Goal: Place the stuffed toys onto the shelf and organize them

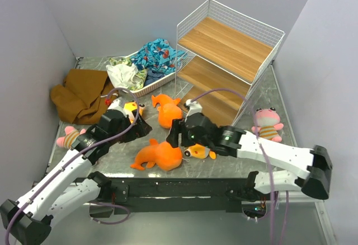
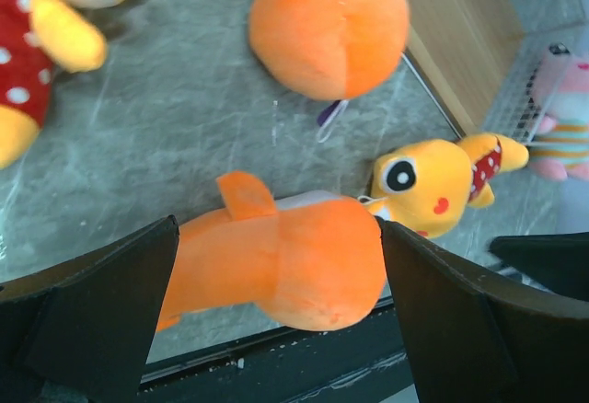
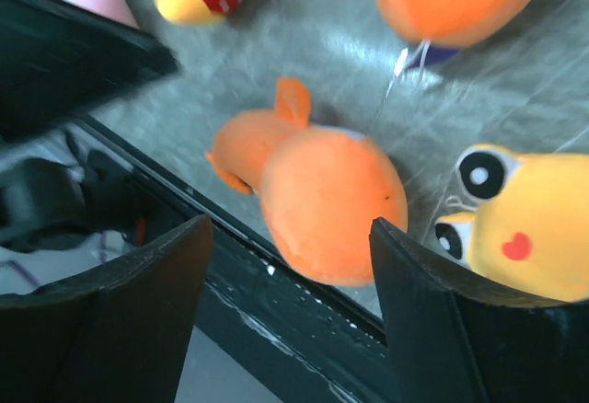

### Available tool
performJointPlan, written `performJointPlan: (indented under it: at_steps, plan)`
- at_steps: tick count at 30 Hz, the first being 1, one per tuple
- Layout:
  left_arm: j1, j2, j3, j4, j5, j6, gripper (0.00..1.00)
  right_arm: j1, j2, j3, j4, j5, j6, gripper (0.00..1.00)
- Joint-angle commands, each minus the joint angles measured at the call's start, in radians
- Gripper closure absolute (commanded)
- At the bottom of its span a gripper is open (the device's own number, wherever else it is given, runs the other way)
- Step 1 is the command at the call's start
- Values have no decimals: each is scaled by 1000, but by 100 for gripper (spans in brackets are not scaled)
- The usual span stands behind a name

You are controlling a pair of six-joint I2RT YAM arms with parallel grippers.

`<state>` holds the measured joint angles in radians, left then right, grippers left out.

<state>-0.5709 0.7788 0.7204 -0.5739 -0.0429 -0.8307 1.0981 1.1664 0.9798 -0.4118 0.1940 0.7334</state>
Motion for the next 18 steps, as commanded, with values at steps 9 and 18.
performJointPlan:
  at_steps: [9, 18]
  plan:
    - [2, -92, 68, -89, -72, 10, 2, 78, 288, -21, 165, -11, -114, 36]
    - [2, -72, 246, -107, 70, 194, 1, 117, 119, 63, 143, 110, -311, 100]
